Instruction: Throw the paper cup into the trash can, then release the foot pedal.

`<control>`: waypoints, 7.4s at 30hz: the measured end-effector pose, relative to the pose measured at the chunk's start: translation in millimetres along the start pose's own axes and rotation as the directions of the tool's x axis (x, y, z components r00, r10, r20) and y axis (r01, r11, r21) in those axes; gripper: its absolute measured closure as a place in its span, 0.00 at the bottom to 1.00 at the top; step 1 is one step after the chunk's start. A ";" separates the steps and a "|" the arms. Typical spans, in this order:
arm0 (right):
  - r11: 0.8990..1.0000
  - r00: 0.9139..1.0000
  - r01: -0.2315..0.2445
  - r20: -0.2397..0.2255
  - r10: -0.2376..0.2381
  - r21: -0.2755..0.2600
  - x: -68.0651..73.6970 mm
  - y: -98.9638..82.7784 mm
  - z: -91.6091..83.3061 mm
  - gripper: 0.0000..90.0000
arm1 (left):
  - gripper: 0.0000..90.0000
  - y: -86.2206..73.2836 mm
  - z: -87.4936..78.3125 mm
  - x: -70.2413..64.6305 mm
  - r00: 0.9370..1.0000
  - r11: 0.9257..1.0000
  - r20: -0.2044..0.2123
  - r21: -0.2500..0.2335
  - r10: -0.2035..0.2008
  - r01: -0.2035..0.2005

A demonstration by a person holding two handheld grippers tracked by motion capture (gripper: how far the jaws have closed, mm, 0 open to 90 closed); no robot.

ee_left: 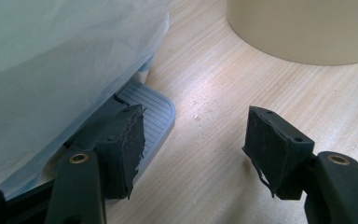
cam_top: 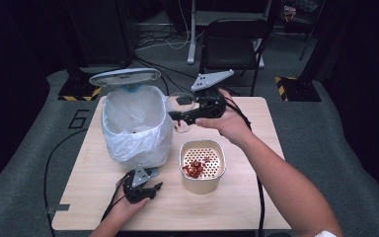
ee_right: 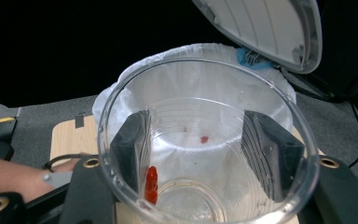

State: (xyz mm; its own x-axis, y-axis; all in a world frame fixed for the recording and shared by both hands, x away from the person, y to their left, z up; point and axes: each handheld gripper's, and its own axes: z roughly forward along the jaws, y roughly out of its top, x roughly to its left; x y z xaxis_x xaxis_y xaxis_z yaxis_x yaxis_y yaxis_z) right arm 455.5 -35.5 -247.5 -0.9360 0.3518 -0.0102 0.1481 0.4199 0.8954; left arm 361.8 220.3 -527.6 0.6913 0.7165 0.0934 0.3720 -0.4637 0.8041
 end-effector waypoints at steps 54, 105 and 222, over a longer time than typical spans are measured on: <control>0.999 0.999 -0.051 -0.014 0.051 0.014 9.8 35.6 122.2 0.45 | 0.42 0.7 -1.3 1.8 1.000 1.000 0.002 0.014 0.021 -0.021; 0.990 0.982 -0.128 0.133 0.134 -0.053 11.0 6.2 78.9 0.33 | 0.42 0.9 -0.4 4.2 1.000 1.000 0.010 -0.004 -0.013 0.013; 0.913 0.744 -0.408 0.573 0.343 -0.017 -13.1 -309.8 -71.8 0.32 | 0.35 -63.0 -90.4 108.3 0.898 0.925 -0.235 -0.017 -0.372 0.379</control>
State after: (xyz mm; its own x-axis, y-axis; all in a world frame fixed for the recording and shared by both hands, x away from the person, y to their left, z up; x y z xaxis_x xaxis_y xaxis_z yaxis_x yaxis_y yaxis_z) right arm 399.0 -230.3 -492.8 -0.4624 0.8856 0.0444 0.5113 0.2254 0.8293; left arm 357.2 374.2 -515.1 0.3366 0.9385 -0.0771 0.5956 -0.1488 0.7894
